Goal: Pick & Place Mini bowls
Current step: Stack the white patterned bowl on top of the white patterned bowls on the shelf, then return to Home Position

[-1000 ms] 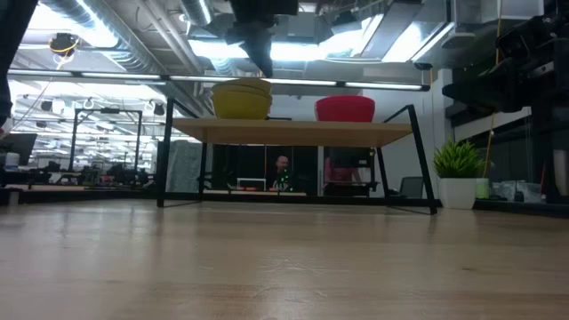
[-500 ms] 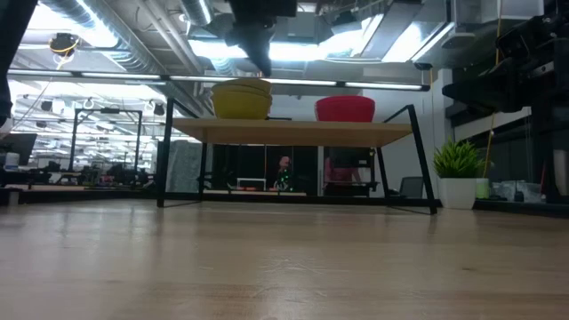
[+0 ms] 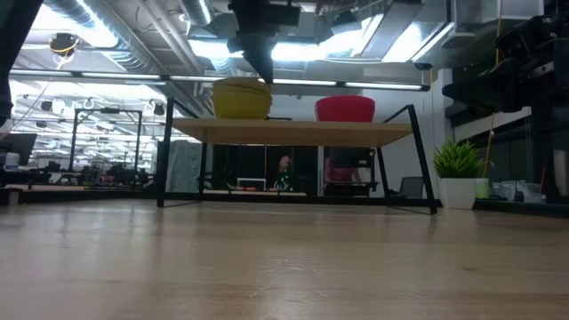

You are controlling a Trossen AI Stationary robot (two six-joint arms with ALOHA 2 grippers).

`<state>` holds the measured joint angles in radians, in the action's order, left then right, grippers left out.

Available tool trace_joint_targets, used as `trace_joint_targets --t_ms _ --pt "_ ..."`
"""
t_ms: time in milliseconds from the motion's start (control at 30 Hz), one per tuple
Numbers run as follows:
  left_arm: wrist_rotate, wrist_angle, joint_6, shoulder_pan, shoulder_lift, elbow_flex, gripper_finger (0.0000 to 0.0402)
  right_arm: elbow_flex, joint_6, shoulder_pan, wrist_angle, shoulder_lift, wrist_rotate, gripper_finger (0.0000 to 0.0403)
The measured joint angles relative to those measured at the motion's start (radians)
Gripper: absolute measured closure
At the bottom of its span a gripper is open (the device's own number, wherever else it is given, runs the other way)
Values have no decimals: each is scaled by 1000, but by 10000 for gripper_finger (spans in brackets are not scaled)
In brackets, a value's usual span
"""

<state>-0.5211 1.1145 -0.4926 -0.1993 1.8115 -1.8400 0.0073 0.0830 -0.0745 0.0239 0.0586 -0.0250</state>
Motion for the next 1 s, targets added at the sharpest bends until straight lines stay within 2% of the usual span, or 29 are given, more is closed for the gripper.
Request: trace_joint_targets --t_ms 233,433,633,700,1000 --pt "-62 1 -11 0 8 1 399 0 0 0 0 0 0 386" --pt "-71 9 0 14 -10 1 400 0 0 0 0 0 0 386" --pt "-76 152 102 53 -58 1 401 0 0 0 0 0 0 386" --pt "-35 213 177 76 -83 1 400 0 0 0 0 0 0 386" --pt "305 397 458 210 -166 1 399 0 0 0 0 0 0 386"
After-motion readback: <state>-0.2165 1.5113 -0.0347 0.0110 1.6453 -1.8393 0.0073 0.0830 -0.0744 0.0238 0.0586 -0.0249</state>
